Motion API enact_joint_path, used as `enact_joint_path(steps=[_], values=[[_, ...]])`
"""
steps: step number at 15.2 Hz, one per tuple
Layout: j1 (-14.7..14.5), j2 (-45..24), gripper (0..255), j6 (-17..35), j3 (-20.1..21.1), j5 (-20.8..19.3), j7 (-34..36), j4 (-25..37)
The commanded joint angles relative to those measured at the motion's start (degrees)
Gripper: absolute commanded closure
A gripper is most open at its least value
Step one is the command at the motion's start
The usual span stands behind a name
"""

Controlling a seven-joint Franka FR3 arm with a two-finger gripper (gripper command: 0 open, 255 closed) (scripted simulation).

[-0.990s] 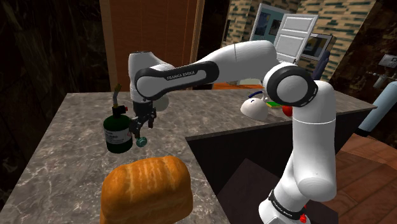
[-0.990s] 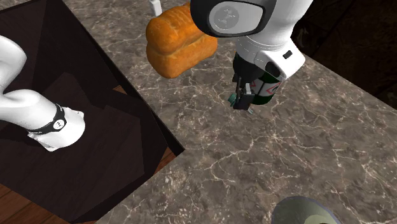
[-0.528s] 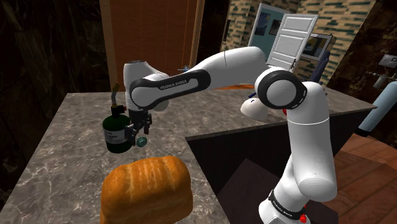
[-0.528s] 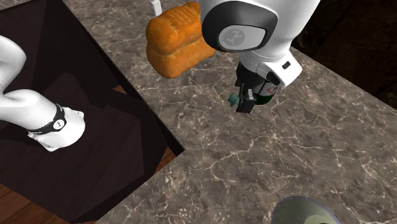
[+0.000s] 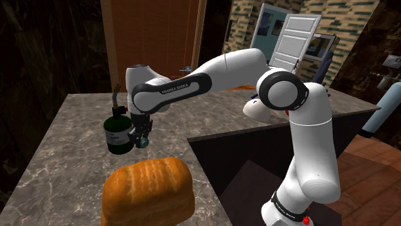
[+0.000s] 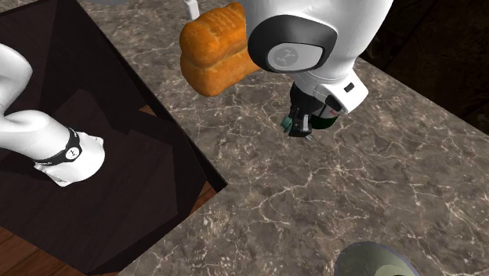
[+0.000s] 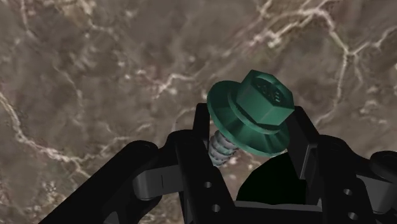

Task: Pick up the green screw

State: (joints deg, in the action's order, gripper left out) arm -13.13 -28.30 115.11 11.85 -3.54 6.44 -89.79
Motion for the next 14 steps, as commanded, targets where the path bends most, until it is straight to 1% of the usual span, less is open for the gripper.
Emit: enact_joint_path(steps=[1, 5, 14], values=[[-0.02, -0.21, 255, 0.08, -0.01, -0.01, 0.02, -0.18], [-0.16, -0.16, 255, -0.34, 0.04, -0.02, 0.18, 0.2], [-0.11, 1.92, 255, -6.26, 0.3, 0.43, 0.06, 4.07]])
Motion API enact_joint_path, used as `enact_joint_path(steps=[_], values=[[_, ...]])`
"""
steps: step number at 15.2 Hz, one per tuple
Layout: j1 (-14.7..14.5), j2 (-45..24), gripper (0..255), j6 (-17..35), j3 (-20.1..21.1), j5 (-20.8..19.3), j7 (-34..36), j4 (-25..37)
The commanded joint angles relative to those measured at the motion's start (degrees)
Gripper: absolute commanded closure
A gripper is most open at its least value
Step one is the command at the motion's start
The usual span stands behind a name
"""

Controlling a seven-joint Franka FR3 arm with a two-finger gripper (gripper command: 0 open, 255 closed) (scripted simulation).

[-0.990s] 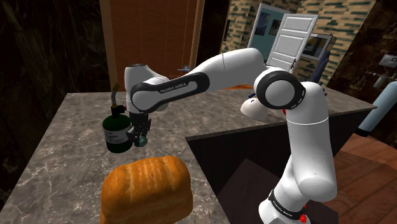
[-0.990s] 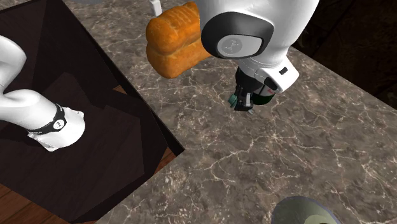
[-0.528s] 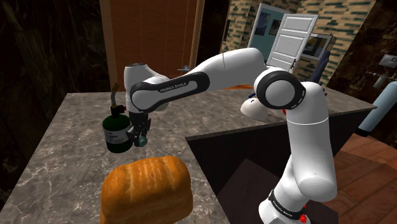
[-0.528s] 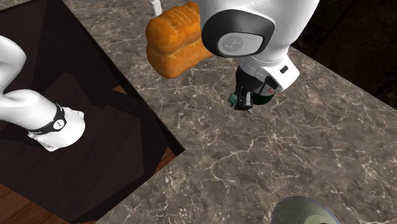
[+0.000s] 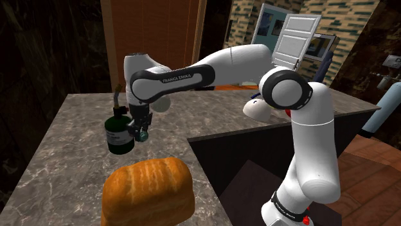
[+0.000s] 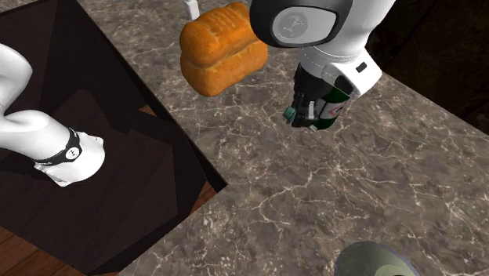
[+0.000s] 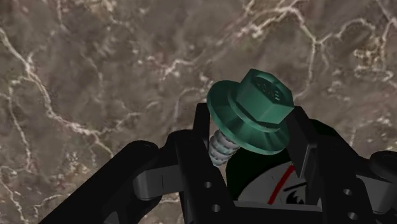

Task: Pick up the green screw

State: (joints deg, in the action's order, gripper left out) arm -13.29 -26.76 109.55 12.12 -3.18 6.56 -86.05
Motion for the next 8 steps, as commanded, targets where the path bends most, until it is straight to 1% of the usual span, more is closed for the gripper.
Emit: enact_joint_path(steps=[1, 6, 8], values=[[0.04, 0.56, 255, -1.38, 0.05, 0.11, -0.06, 0.84], [-0.01, 1.25, 255, -4.89, 0.15, 0.27, -0.08, 3.67], [-0.02, 1.27, 255, -4.99, 0.16, 0.28, -0.08, 3.76]])
